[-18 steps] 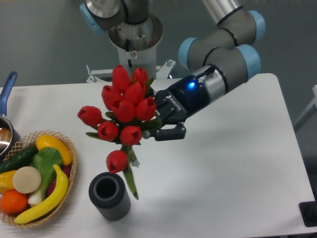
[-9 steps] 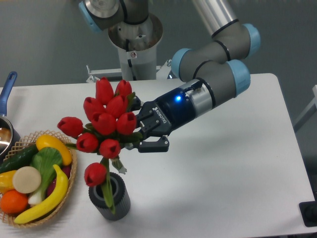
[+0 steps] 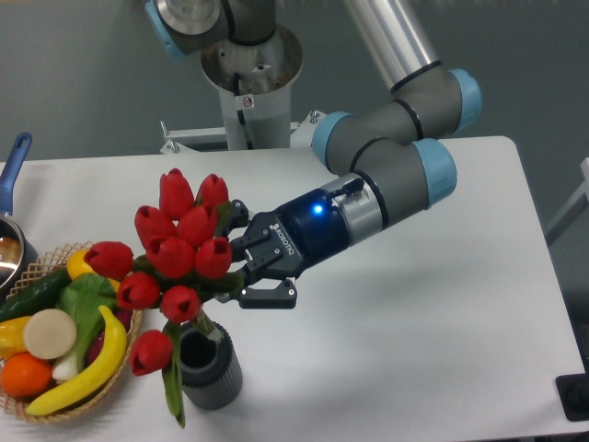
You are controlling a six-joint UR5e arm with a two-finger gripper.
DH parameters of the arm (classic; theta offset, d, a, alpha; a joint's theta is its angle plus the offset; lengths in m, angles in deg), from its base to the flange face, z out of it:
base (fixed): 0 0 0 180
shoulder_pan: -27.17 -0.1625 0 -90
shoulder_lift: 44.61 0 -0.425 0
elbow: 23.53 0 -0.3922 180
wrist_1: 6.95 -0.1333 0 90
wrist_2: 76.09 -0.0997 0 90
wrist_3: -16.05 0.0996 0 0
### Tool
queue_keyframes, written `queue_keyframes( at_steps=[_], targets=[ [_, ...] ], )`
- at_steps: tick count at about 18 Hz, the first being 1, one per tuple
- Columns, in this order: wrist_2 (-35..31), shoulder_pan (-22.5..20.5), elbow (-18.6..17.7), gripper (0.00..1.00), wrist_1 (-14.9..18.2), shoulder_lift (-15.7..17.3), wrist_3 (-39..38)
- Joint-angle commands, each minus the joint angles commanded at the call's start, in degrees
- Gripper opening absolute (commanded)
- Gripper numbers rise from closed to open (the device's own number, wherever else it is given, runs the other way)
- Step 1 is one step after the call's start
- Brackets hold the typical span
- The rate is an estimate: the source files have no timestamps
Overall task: Insert the flowers into the vase
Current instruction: 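Lower the tulip stems down into the black vase opening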
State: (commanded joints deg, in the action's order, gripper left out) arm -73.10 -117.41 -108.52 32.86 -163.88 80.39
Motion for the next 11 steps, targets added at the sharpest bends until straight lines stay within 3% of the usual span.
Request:
queue_keyframes(
  at_steps=[11],
  targets=[
    [-0.2,1.2,-1.0,0.31,0.0,-1.7,0.0]
  ],
)
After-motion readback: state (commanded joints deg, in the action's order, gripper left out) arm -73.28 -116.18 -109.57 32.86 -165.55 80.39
